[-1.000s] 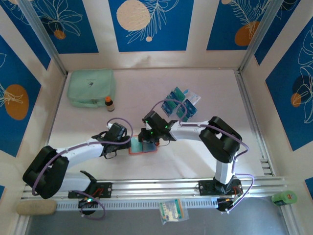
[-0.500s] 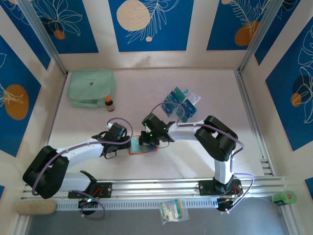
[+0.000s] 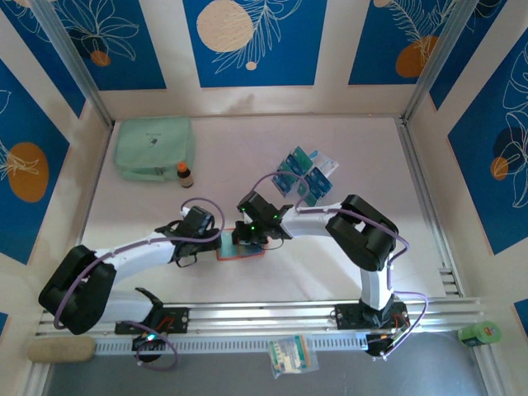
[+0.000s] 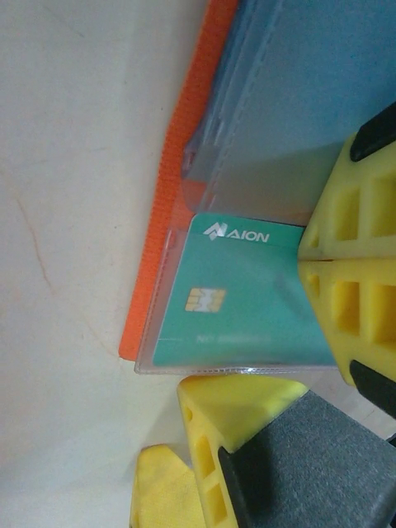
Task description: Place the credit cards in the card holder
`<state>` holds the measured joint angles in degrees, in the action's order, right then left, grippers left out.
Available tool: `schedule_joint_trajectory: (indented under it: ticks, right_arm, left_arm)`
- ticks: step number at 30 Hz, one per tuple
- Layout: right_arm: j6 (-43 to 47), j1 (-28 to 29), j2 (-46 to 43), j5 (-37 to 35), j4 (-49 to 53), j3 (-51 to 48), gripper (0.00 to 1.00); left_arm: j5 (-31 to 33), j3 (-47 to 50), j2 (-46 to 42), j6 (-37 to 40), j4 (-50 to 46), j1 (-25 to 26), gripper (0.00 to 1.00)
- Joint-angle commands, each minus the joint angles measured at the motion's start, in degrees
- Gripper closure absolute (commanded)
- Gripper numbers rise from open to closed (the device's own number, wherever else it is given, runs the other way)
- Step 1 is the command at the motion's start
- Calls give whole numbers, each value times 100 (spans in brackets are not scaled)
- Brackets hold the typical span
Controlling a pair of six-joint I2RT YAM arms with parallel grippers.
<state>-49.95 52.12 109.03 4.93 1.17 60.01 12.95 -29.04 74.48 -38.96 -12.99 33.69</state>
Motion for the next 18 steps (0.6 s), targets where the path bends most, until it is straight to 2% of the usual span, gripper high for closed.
schedule_joint_trajectory:
  ticks: [1, 18]
  right_arm:
    - [4, 35, -24, 110, 218, 119, 96]
    - [212, -396, -1038, -18, 462, -332, 87]
  left_arm:
    - [-95, -129, 48, 14, 5, -94, 19]
    - [-41, -670, -619, 171, -492, -206, 19]
